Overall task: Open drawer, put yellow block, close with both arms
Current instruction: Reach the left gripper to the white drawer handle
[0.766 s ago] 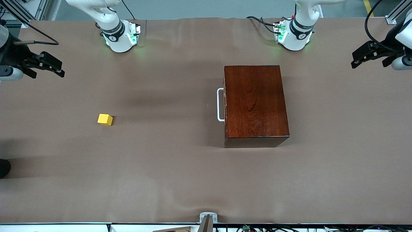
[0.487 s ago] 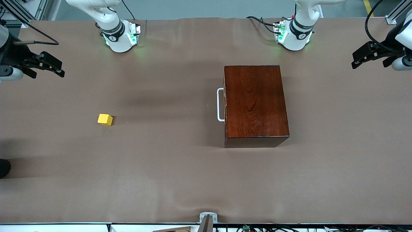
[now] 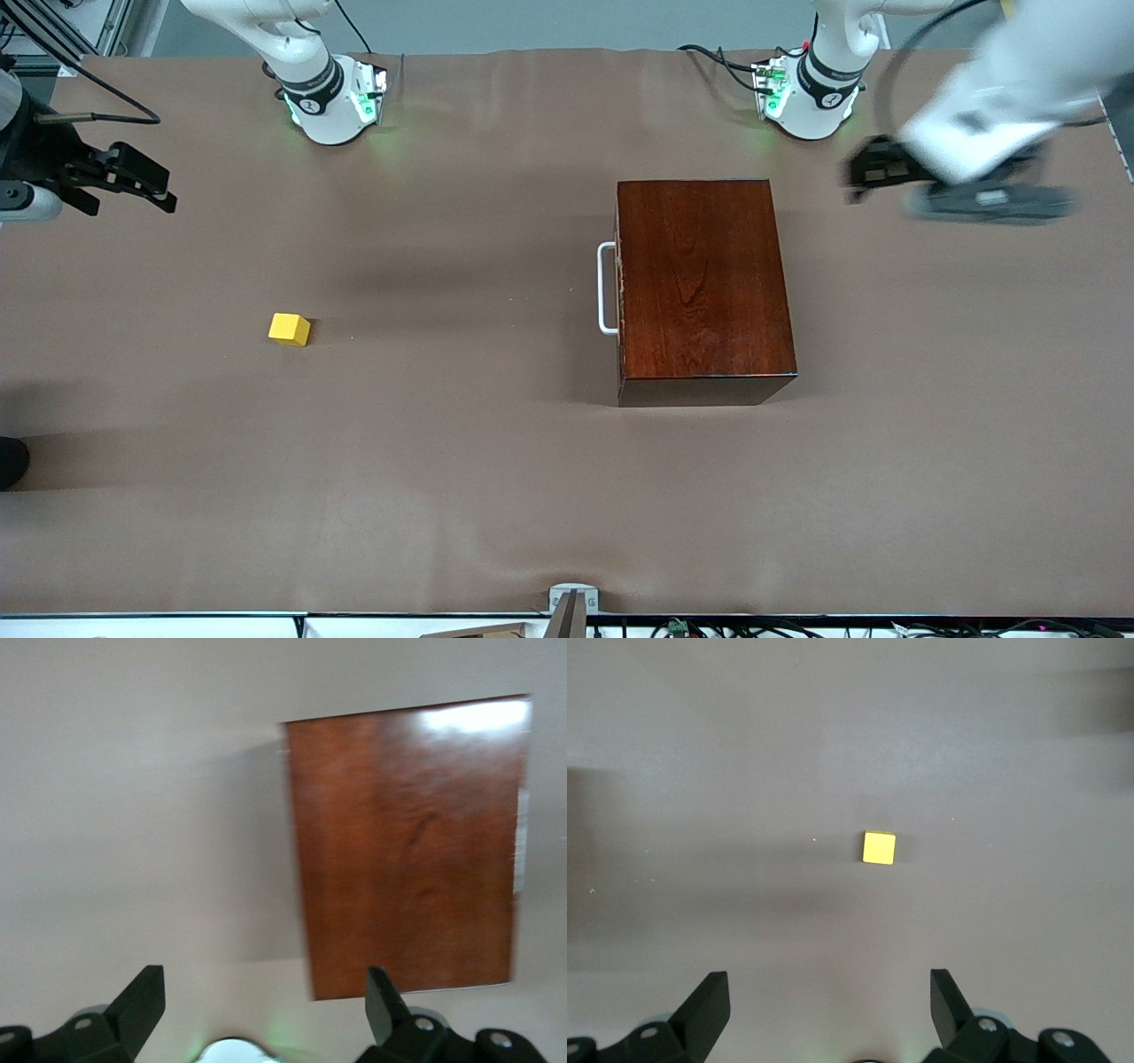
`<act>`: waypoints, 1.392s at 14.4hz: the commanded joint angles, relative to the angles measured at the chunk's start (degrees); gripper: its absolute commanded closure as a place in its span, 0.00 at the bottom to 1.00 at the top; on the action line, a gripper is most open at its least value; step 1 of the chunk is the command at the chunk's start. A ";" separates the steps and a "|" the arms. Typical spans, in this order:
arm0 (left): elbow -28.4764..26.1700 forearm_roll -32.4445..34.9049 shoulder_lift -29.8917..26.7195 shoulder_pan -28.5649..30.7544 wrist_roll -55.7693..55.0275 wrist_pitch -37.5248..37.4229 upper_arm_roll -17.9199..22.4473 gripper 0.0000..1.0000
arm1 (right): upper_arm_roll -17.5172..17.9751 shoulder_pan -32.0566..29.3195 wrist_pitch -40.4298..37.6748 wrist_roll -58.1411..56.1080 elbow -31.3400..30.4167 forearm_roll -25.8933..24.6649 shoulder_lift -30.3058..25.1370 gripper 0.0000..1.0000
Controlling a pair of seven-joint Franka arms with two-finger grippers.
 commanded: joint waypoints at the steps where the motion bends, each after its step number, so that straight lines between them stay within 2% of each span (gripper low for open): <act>1: 9.66 1.66 12.66 -12.04 -12.72 2.64 0.03 0.00 | 0.48 -0.65 -0.81 0.37 1.13 -0.05 0.61 0.00; 4: 14.32 5.26 23.13 -24.45 -26.72 12.22 3.63 0.00 | 0.30 -0.65 -0.72 0.20 1.21 -0.13 0.96 0.00; 6: 16.96 5.45 28.85 -32.53 -28.76 14.44 10.20 0.00 | 0.30 -0.65 -0.63 0.11 1.30 -0.31 0.96 0.00; 9: 19.35 5.45 36.77 -45.29 -31.85 17.07 23.03 0.00 | 0.21 -1.26 -0.11 0.11 1.48 -1.01 1.92 0.00; 10: 19.17 5.36 37.48 -46.63 -31.85 17.95 24.46 0.00 | 0.30 -2.57 -0.02 0.11 1.48 -0.84 2.19 0.00; 13: 18.91 5.54 41.08 -47.43 -32.20 17.96 24.65 0.00 | 0.30 -4.07 0.16 0.11 1.57 -0.93 3.86 0.00; 20: 17.94 5.80 43.72 -47.43 -32.38 17.17 24.38 0.00 | 0.74 -3.37 -0.46 -0.07 1.57 -0.84 3.78 0.00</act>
